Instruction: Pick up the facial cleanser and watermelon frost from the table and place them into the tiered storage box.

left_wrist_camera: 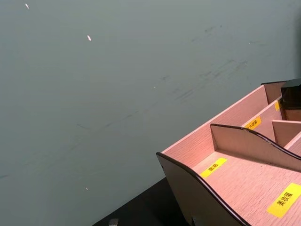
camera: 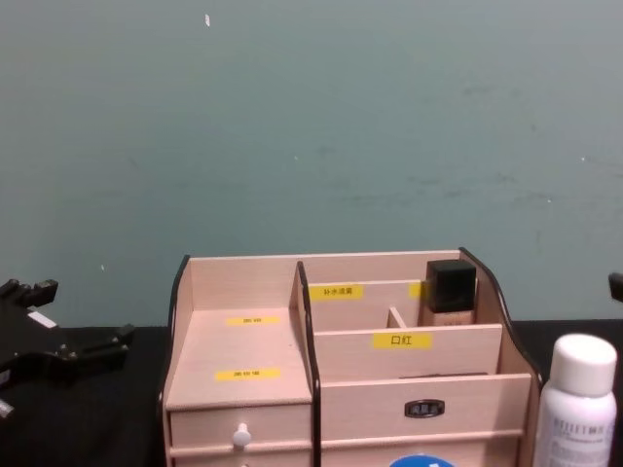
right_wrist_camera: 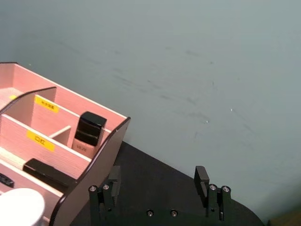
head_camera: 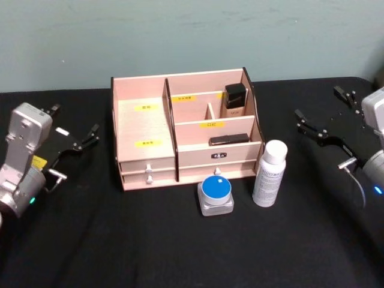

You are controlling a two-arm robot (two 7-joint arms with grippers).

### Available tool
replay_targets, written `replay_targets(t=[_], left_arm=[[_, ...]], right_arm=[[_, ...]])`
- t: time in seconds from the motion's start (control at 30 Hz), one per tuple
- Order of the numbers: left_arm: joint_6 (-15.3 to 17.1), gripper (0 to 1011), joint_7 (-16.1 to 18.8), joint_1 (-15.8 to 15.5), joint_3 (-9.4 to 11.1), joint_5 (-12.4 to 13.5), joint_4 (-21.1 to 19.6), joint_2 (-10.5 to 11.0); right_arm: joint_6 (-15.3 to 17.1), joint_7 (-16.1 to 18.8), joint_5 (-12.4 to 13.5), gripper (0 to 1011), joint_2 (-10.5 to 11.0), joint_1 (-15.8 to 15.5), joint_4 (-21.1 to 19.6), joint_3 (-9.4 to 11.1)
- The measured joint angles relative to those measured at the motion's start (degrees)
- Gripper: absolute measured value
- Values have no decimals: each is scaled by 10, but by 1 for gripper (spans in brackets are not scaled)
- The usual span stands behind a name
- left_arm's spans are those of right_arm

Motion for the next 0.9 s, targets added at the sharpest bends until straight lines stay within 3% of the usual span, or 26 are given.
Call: replay_targets(t=[0.33, 0.47, 0.5, 0.9], left_arm=[[0, 1010, 0, 0, 0, 0, 0, 0], [0, 1010, 0, 0, 0, 0, 0, 0], [0, 1010, 0, 0, 0, 0, 0, 0], [0, 1010, 0, 0, 0, 0, 0, 0]], right_arm=[[9, 21, 28, 1000, 33, -66, -92, 47], [13, 29, 41, 1000, 48, -100, -132, 67], [16, 34, 46, 1000, 57, -122, -156, 78], [36, 59, 73, 1000, 92, -221, -238, 130]])
